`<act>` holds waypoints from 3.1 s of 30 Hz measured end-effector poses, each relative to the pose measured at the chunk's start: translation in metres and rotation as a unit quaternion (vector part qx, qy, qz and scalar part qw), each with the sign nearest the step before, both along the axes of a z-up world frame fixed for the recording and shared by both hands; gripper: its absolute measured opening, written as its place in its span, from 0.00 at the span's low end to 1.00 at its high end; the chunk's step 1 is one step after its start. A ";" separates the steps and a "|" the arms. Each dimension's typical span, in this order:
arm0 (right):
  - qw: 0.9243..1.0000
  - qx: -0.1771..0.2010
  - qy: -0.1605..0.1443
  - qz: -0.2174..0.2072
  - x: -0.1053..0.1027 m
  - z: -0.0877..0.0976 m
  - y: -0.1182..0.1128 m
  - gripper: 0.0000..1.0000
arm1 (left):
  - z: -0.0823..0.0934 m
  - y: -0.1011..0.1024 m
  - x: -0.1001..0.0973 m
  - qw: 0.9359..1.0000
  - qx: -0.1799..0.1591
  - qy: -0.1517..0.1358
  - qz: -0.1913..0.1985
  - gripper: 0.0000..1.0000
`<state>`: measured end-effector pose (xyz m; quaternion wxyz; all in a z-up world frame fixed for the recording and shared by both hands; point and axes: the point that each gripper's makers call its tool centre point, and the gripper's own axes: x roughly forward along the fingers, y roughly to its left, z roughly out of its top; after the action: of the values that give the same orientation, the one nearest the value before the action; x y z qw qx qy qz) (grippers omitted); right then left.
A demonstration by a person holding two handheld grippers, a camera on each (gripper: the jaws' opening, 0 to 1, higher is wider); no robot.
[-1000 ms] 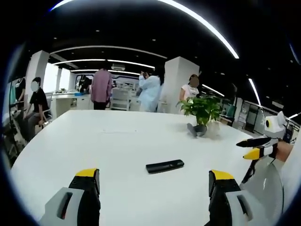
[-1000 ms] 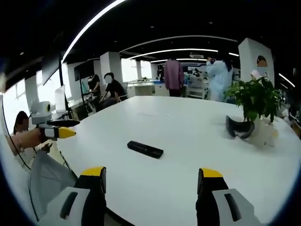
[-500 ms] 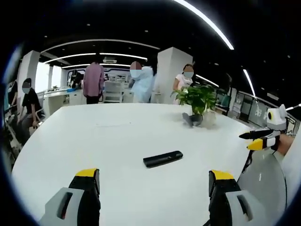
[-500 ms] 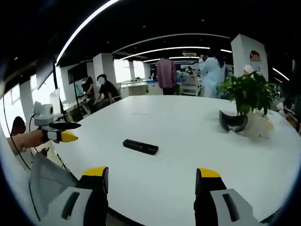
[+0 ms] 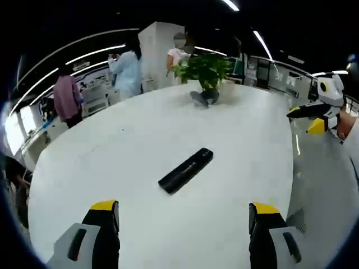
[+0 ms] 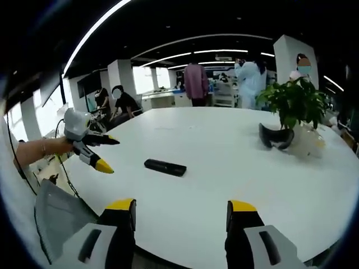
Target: Press the specified remote control buttons in sequence, fully releasing each button before pressing the next.
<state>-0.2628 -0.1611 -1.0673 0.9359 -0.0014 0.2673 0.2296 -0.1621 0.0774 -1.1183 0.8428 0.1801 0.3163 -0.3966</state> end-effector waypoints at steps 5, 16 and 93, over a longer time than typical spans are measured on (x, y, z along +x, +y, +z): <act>1.000 -0.002 0.006 0.006 -0.003 -0.001 0.002 0.58 | -0.014 -0.016 0.013 0.998 0.008 0.041 -0.050 0.87; 0.999 0.002 0.024 0.022 -0.012 -0.008 0.007 0.43 | -0.048 -0.032 0.040 0.980 0.092 0.093 -0.153 0.66; 0.992 -0.032 0.044 0.113 0.005 -0.035 0.028 0.10 | -0.077 -0.059 -0.040 0.917 0.227 0.101 -0.311 0.23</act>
<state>-0.2574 -0.1329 -1.1021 0.8908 -0.0510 0.3136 0.3248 -0.2021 0.0182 -1.1952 0.5766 0.4147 0.4095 -0.5726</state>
